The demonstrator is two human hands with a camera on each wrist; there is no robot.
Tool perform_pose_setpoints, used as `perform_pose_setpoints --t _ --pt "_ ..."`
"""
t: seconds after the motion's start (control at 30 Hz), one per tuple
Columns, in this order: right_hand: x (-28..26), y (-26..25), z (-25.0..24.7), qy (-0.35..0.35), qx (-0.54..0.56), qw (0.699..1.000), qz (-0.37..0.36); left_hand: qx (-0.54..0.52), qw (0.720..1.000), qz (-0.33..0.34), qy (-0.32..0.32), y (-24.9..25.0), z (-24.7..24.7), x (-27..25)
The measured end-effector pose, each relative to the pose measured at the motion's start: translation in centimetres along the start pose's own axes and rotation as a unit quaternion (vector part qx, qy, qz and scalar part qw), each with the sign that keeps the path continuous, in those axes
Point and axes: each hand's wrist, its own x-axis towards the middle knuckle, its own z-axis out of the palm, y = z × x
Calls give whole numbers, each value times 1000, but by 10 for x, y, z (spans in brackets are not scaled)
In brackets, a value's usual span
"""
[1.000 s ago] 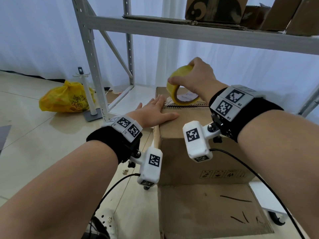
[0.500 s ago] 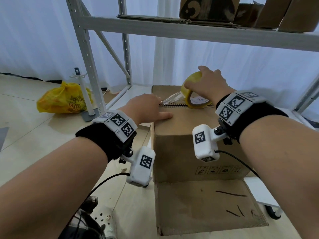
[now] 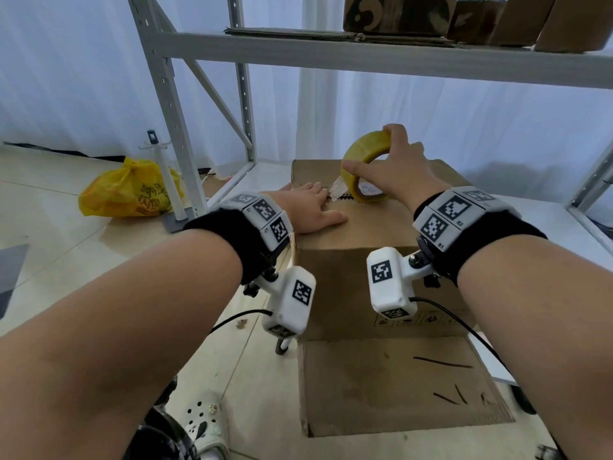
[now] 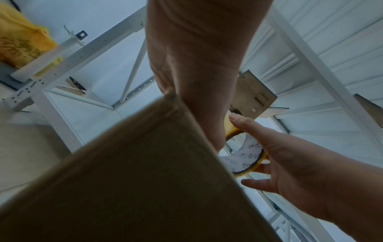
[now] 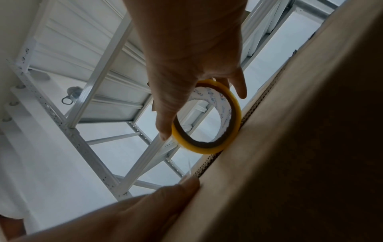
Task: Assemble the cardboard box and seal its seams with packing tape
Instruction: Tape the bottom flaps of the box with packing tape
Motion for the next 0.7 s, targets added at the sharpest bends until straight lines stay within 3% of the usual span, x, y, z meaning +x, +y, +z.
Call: perform_pose_setpoints --t 0.37,0.57,0.7 --pt "-1 1 -5 0 29 999 33 14 1000 -24 10 -20 -9 -23" --pt "-1 12 -12 -16 44 998 29 -136 986 -93 12 4 7 -9" --pt "2 26 -17 -28 5 1000 11 -136 985 -101 16 3 7 0"
